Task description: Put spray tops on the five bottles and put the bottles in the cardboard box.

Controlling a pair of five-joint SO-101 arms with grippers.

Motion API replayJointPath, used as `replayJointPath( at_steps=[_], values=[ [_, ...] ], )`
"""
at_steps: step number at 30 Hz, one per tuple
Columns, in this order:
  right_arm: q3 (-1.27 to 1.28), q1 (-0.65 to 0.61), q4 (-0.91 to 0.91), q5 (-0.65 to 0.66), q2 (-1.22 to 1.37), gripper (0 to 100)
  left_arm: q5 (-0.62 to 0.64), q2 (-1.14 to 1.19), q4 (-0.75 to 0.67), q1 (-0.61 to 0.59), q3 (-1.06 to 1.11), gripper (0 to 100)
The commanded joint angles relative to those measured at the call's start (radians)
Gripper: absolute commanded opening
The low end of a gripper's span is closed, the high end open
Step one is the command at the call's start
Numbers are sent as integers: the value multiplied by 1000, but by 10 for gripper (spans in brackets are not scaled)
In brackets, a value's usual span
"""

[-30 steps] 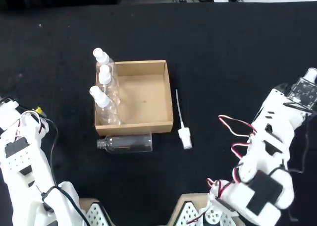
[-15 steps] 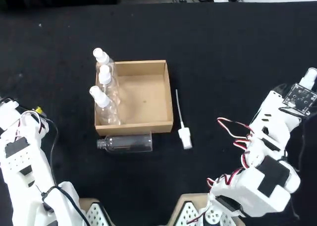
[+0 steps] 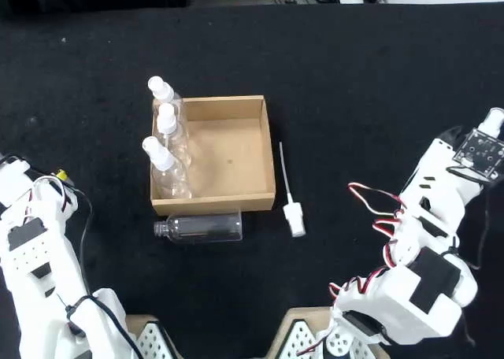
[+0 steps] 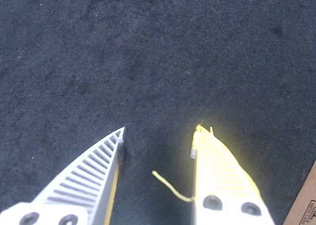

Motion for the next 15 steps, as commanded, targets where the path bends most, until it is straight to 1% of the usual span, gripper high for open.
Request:
replayJointPath(
  at_steps=[1,11,15],
  values=[
    [-53,35,28,5,-2,349,8,-29,-20,-5,-15,198],
    [-45,35,29,5,-2,349,8,-29,-20,-5,-15,198],
    [-47,32,75,5,-2,349,8,-31,-20,-5,-15,198]
  ],
)
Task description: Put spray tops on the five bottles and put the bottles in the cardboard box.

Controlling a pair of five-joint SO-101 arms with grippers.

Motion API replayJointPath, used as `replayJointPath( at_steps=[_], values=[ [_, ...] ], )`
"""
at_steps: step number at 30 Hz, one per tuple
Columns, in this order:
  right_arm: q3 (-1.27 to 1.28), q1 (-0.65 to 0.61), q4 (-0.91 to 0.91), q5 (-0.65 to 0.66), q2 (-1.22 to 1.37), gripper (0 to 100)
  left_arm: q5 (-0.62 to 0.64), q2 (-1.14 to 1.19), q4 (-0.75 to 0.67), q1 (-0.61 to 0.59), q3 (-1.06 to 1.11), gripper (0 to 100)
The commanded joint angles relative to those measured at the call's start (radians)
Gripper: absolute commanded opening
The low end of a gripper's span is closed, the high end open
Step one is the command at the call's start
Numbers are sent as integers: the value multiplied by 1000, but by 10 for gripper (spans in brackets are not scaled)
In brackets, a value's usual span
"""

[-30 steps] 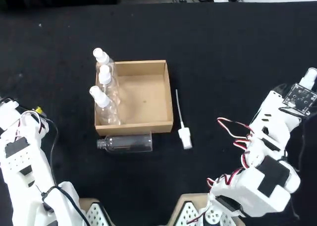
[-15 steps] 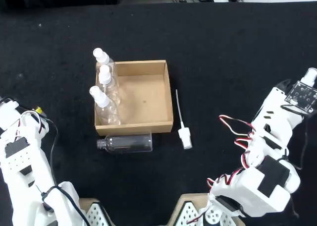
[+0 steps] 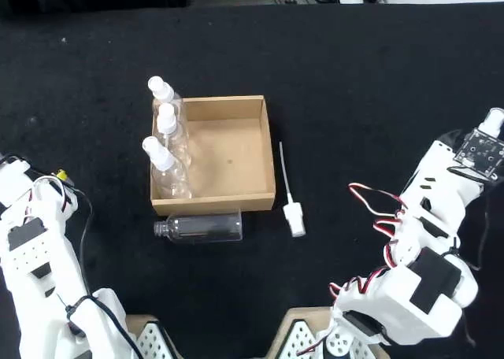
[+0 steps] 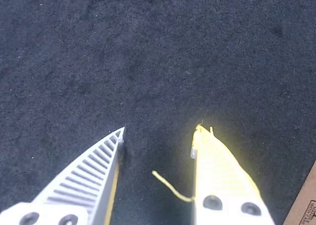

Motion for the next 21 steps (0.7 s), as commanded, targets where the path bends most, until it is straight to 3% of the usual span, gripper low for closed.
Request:
replayJointPath(
  at_steps=[1,21],
  values=[
    [-47,25,55,5,-2,349,8,-31,-20,-5,-15,198],
    [-74,25,80,5,-2,349,6,-31,-20,-8,-15,198]
  ],
)
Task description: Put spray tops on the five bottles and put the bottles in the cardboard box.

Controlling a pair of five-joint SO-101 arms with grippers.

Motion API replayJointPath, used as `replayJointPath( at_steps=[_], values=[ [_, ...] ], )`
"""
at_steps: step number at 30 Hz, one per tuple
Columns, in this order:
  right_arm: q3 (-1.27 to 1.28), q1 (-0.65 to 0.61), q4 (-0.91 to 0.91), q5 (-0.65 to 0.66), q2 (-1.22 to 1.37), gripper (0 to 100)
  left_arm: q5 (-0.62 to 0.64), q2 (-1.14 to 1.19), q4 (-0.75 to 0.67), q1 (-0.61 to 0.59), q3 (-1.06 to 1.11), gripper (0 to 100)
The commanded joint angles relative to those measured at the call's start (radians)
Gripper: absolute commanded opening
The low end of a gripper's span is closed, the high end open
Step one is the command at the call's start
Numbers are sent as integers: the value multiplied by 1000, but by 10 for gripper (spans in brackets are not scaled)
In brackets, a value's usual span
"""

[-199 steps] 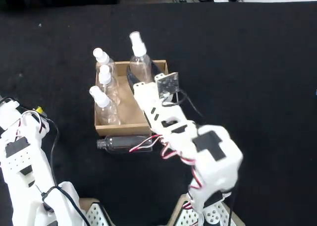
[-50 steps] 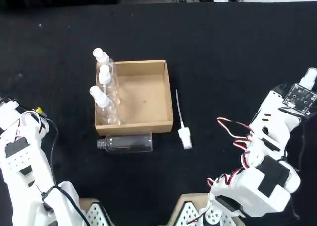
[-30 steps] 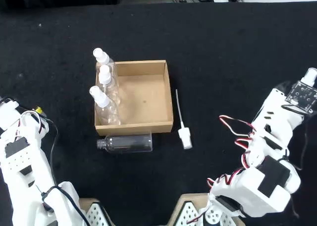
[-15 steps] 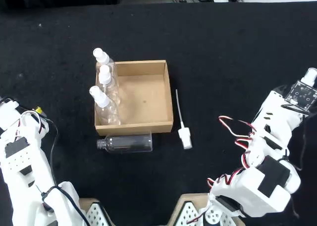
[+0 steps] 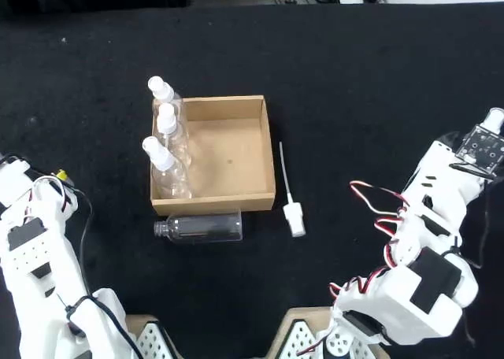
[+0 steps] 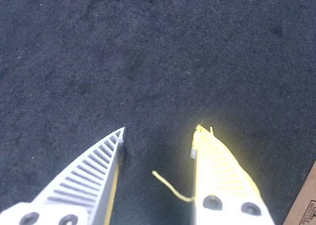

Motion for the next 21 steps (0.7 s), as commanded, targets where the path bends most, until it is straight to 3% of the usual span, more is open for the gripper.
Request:
replayJointPath(
  at_steps=[1,8,21],
  values=[
    [-48,26,8,5,-2,343,6,-31,-20,-8,-15,198],
    [-22,46,0,5,-2,145,6,-31,-20,-12,-15,198],
    [-15,77,8,5,-2,134,6,-31,-20,-12,-15,198]
  ],
)
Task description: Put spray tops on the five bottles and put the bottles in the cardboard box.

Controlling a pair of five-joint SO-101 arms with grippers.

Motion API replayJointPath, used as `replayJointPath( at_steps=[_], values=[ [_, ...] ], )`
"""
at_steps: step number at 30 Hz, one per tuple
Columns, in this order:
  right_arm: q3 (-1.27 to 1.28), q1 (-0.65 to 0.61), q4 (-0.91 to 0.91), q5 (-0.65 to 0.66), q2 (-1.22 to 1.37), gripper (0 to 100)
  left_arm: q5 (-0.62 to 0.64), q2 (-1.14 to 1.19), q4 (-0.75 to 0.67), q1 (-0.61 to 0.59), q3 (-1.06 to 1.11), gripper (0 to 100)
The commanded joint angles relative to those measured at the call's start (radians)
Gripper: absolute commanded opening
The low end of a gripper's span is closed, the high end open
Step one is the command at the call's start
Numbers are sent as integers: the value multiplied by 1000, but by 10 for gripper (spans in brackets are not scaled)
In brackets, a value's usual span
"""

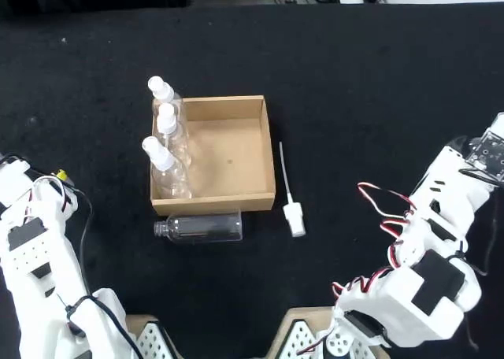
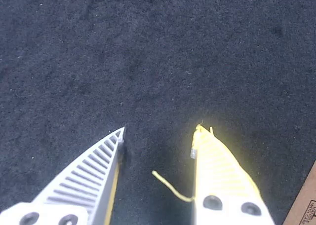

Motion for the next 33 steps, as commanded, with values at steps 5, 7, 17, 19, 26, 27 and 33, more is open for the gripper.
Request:
replayJointPath(
  at_steps=[5,7,17,19,26,27,33],
  values=[
    [-16,25,6,3,-36,64,6,-31,-20,-12,-15,198],
    [-13,18,37,0,-87,60,6,-31,-20,-12,-15,198],
    [-74,-278,736,-48,-704,61,6,-31,-20,-12,-15,198],
    [-84,-385,825,-92,-822,61,6,-31,-20,-12,-15,198],
    [-87,-772,933,-124,-1055,61,6,-31,-20,-12,-15,198],
    [-87,-816,931,-124,-1047,61,6,-31,-20,-12,-15,198],
    [-79,-1000,813,-189,-941,57,6,-31,-20,-12,-15,198]
  ],
)
